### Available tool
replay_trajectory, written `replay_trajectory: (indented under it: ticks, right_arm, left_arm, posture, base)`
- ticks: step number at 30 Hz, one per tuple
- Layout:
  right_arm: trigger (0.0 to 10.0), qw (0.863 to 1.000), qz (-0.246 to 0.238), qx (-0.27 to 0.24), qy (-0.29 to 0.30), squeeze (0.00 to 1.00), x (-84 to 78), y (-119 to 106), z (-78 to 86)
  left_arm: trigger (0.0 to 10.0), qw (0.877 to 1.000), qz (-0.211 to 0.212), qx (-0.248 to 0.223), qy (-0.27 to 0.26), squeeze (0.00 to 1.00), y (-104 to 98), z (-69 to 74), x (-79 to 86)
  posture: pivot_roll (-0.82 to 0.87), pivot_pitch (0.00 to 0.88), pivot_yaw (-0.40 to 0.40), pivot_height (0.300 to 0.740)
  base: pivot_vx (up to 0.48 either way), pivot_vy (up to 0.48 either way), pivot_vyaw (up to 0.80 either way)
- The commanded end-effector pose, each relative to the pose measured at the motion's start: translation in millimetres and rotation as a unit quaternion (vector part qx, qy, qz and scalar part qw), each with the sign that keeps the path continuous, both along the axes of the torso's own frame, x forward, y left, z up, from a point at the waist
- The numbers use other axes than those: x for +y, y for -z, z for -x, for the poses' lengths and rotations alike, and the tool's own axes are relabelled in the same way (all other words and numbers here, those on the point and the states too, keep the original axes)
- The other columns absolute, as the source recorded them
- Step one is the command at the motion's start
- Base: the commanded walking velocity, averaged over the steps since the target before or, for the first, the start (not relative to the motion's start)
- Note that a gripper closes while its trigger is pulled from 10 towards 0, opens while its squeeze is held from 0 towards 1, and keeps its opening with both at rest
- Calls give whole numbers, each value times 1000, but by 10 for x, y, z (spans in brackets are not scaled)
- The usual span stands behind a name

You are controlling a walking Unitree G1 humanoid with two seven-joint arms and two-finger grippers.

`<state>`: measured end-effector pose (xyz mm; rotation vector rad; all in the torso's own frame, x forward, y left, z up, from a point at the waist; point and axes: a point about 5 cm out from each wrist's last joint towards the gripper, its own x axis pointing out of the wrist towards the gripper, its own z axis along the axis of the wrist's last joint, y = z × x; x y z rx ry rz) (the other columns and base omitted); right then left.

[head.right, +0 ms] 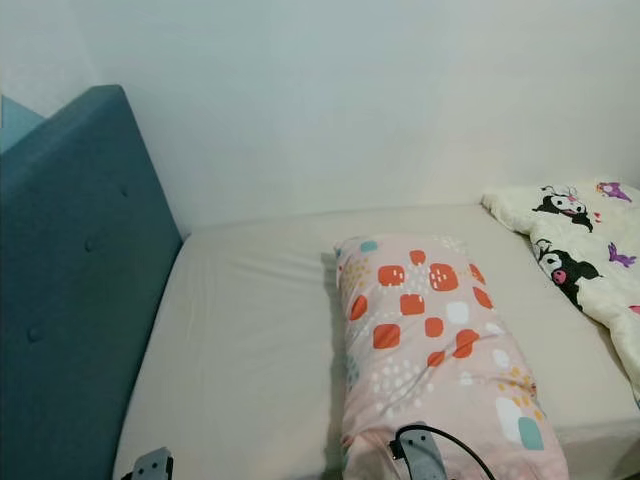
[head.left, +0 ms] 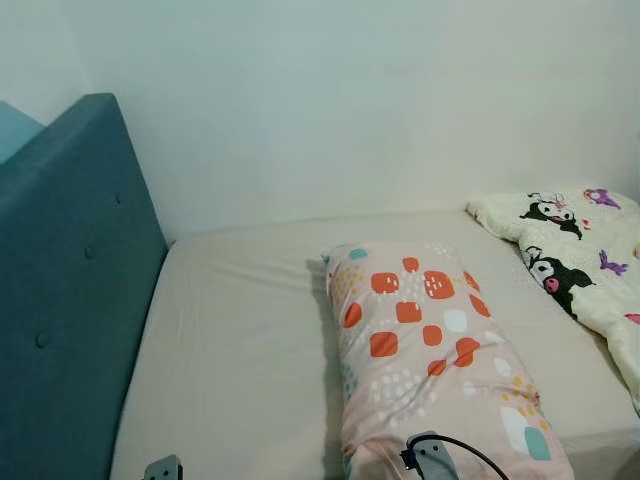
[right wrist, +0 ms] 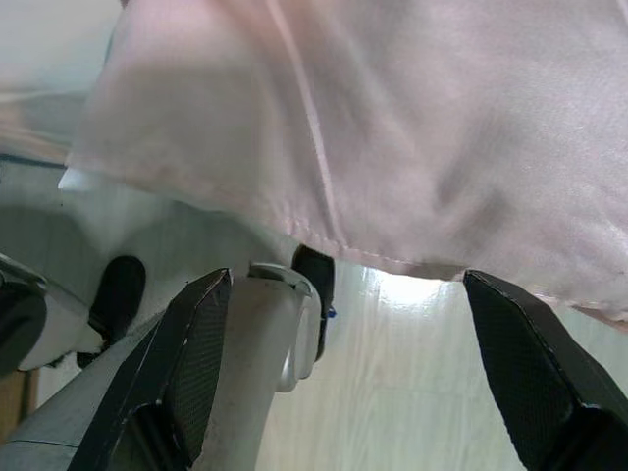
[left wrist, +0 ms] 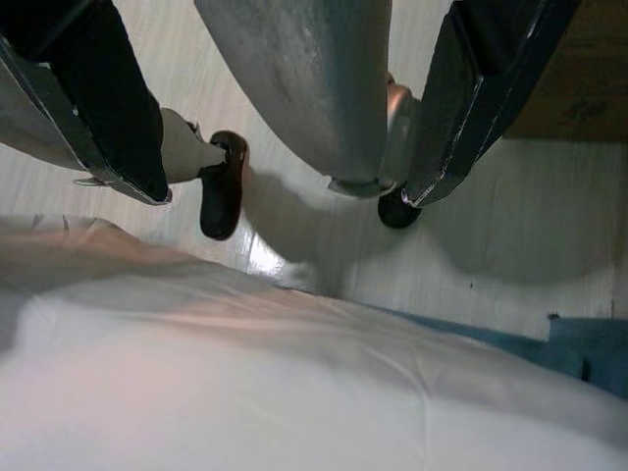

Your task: Clean up the room

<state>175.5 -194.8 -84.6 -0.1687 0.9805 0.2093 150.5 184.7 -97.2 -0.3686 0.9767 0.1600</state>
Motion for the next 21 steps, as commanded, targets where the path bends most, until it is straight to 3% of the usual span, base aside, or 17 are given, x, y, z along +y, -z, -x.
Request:
replay_trajectory:
  ticks: [1, 11, 21]
  right_arm:
    - [10000, 1000, 5, 6, -3, 0, 12, 3, -8]
    - [10000, 999, 27, 19, 10, 0, -39, 24, 34]
    - [10000, 999, 38, 29, 24, 0, -80, 47, 92]
  left_arm:
    - [10000, 1000, 4, 10, -2, 0, 10, 4, -33]
    - [10000, 1000, 5, 7, 29, 0, 4, -17, -72]
    - [10000, 998, -2, 11, 54, 0, 3, -19, -70]
  posture:
    - [-33, 0, -33, 740]
    - [-27, 0, -40, 740]
    - [-25, 0, -36, 740]
  base:
    - [0, 0, 0]
    - [0, 0, 0]
    - [0, -400, 0]
